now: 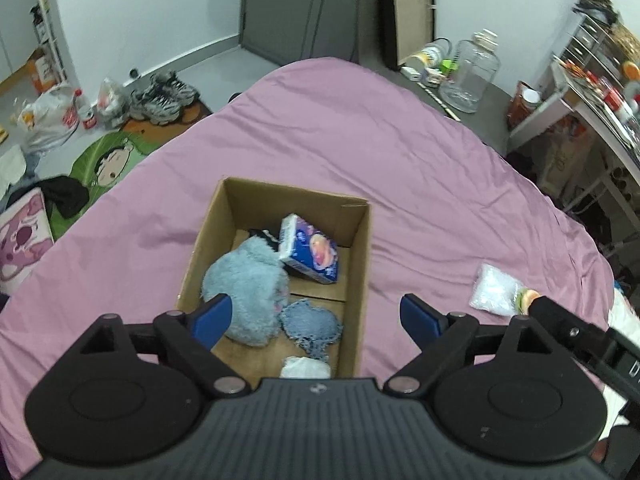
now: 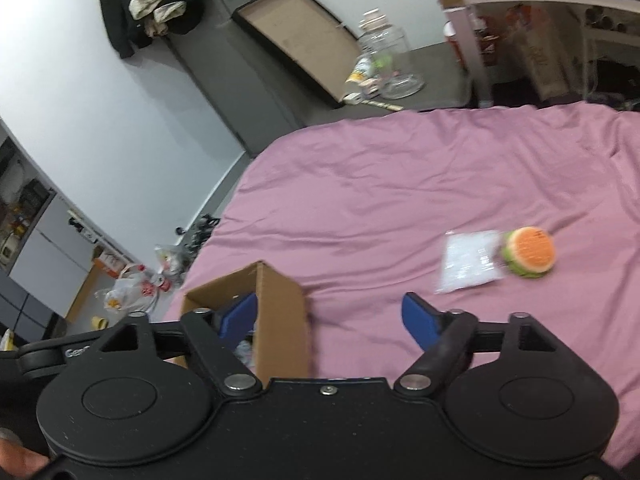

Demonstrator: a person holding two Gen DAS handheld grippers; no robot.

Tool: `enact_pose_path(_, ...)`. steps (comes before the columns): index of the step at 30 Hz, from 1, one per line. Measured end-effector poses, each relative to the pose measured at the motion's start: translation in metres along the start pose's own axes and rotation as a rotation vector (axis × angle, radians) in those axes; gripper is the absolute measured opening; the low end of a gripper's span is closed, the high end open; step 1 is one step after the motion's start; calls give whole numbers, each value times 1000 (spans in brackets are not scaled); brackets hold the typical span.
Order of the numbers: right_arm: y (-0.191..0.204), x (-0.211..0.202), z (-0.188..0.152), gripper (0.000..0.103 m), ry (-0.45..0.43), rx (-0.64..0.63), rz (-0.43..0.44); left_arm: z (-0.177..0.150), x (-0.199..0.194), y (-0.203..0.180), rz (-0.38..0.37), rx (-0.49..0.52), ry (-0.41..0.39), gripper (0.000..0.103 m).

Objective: Organize soft objects
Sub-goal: 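Move both tools toward the clear bead bag and the burger plush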

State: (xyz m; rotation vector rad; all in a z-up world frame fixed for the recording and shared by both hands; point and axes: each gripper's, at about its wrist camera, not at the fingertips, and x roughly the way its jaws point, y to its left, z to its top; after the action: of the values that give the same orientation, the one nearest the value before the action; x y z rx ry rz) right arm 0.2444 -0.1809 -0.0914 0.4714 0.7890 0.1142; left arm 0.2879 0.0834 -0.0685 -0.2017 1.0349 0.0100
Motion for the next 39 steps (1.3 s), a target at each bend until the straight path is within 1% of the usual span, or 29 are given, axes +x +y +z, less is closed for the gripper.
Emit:
enact_pose_path(1, -4, -4, 2, 80, -5, 4, 0, -1, -1, -4, -2, 8, -2, 90)
enact_pose_path(5, -23, -21, 10, 87, -40, 23, -12, -2, -7, -16, -10, 10, -19, 90)
enact_pose_path(9, -40, -30, 17, 95, -58, 15, -29, -3, -10, -38, -16, 50, -30, 90)
enact_pose_path(13, -65, -35, 25, 97, -78, 34, -52, -7, -8, -61, -33, 89, -51, 90)
enact_pose_path(16, -80, -38, 27, 98, -89, 56, -73, -10, 0, -78, -33, 112, -39, 90)
enact_pose_path(19, -90, -40, 30, 98, -89, 59, -65, -14, 13, -97, -17, 138, 1, 91)
enact_pose_path(20, -93, -41, 32, 99, -90, 51, -58, -15, 16, -102, -18, 142, 7, 92)
enact_pose_path(21, -96, -42, 35, 103, -94, 47, -54, -17, 19, -108, -15, 148, 12, 93)
enact_pose_path(24, -113, -40, 39, 103, -112, 71, -59, -20, 24, -123, -14, 169, 18, 95)
enact_pose_path(27, -133, -29, 39, 103, -93, 120, -74, -19, 30, -136, -10, 181, 20, 97)
enact_pose_path(30, -146, -19, 38, 103, -74, 142, -86, -18, 41, -150, 6, 198, 47, 97)
enact_pose_path(34, -158, -10, 39, 103, -56, 161, -70, -19, 55, -165, -22, 199, 64, 97)
enact_pose_path(36, -164, -3, 39, 103, -45, 171, -68, -19, 63, -174, -18, 205, 74, 98)
enact_pose_path(37, -168, 2, 38, 103, -35, 178, -70, -20, 69, -178, -22, 207, 84, 99)
enact_pose_path(38, -171, 7, 38, 103, -22, 187, -74, -19, 73, -180, -25, 206, 95, 102)
enact_pose_path(39, -174, 12, 38, 103, -11, 194, -76, -19, 78, -184, -23, 207, 104, 103)
